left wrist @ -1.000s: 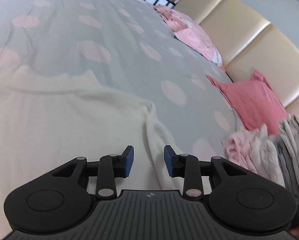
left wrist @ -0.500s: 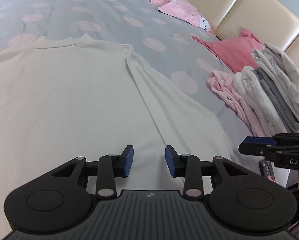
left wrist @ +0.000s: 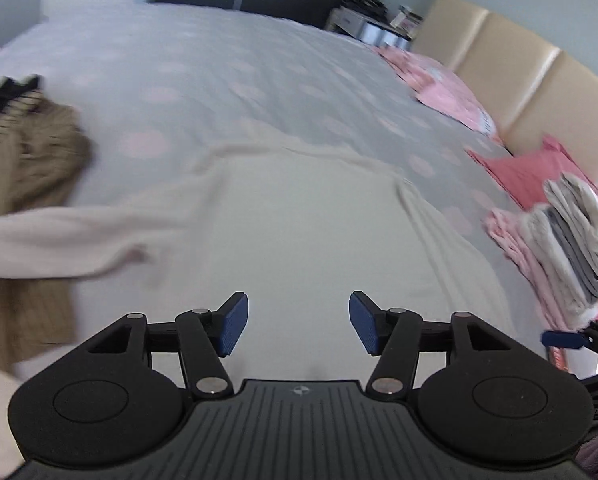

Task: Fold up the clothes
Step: 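Grasp the other cream sweater sleeve with the left gripper and lift it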

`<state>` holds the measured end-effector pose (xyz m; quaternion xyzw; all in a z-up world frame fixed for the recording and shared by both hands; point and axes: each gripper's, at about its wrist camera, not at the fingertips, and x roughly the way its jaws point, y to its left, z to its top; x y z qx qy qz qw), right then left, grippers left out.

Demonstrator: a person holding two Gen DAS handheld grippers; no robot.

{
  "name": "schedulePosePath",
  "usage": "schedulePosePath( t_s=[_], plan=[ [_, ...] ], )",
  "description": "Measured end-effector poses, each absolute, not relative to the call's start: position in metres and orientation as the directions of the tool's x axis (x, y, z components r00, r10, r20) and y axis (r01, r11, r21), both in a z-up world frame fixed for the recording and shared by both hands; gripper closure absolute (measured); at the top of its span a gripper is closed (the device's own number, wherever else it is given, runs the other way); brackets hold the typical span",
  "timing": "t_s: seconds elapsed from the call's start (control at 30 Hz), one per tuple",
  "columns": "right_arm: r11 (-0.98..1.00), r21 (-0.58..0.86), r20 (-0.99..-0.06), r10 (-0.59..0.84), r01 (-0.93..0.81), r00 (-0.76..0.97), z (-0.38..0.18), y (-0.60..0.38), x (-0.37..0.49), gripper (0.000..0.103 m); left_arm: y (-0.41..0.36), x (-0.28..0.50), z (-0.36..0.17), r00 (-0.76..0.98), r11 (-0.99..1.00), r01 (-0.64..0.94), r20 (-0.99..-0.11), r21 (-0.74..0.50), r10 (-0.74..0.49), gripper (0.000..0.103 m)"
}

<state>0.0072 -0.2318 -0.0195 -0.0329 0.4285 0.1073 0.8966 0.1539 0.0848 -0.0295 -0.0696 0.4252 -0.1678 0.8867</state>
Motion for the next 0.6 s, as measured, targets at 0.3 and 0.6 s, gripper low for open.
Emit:
schedulePosePath(
  t_s=[0.3,0.6],
  plan=[
    [0.962,0.009,-0.806,0.168,-0.273,0.567,-0.031,-0.179,0.003,0.023,0.222,0.127,-0.013,0.703,0.991,-0.046,-0.709,-0.129,-0.060,0.049],
    [0.956,-0.021,-0.851,0.136,-0.292,0.507,-0.059,-0.133,0.005,0.023,0.285,0.113,-0.040,0.701,0.983,-0.176,-0.708,-0.056,0.085,0.049]
  ],
)
